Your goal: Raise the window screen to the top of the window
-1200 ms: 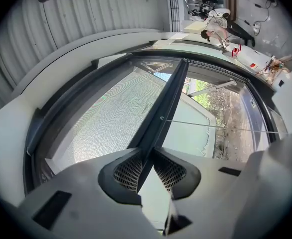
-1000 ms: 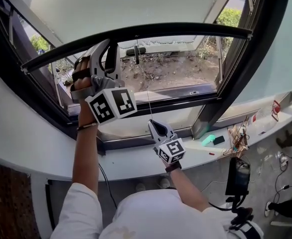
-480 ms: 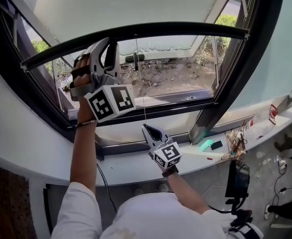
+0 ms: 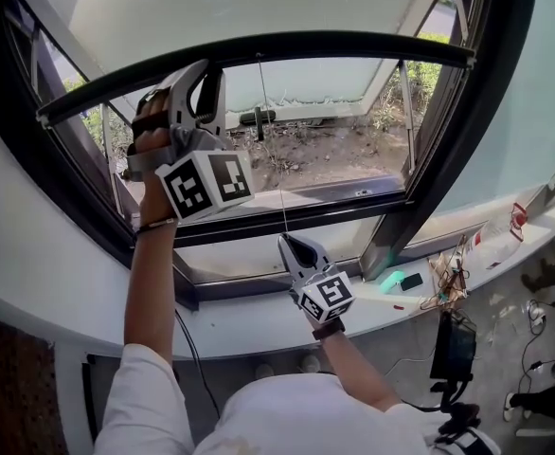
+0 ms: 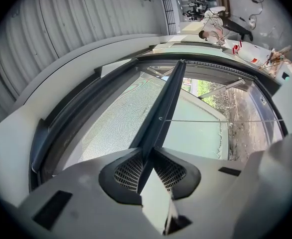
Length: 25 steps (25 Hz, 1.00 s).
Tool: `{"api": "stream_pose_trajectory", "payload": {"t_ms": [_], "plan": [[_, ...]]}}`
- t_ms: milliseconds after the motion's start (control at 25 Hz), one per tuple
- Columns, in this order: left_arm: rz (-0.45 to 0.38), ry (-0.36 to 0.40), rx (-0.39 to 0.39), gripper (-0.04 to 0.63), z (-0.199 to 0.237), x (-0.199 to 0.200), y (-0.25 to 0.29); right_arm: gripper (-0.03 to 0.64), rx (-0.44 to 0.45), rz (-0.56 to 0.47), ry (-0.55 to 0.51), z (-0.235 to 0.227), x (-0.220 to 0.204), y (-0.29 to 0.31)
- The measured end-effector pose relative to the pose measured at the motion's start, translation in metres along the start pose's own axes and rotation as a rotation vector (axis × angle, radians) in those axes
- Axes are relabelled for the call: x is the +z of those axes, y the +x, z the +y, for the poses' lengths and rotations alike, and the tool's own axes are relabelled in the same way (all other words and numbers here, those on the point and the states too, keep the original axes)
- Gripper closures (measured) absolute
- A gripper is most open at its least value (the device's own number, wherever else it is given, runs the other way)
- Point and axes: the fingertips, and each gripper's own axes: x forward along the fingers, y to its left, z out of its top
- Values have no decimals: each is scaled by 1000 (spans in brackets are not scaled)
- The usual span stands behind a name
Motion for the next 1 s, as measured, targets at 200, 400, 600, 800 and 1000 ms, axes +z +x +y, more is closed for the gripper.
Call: {"api": "stream_pose_trajectory", "payload": {"t_ms": [200,400,600,800,1000], "plan": [[-7,12,13,541,15,7,4,615,20,-26,-12,7,17,4],[-16,27,29,541,29,13,8,615,29,-52,-14,9,30,7],[-24,34,56,541,43,20,13,615,31,-92,-26,6,48,11],[-29,37,74,541,61,26,19,615,22,-124,-50,1,65,16],[-35,37,87,541,73,29,26,615,17,-129,-56,-2,78,26]]}}
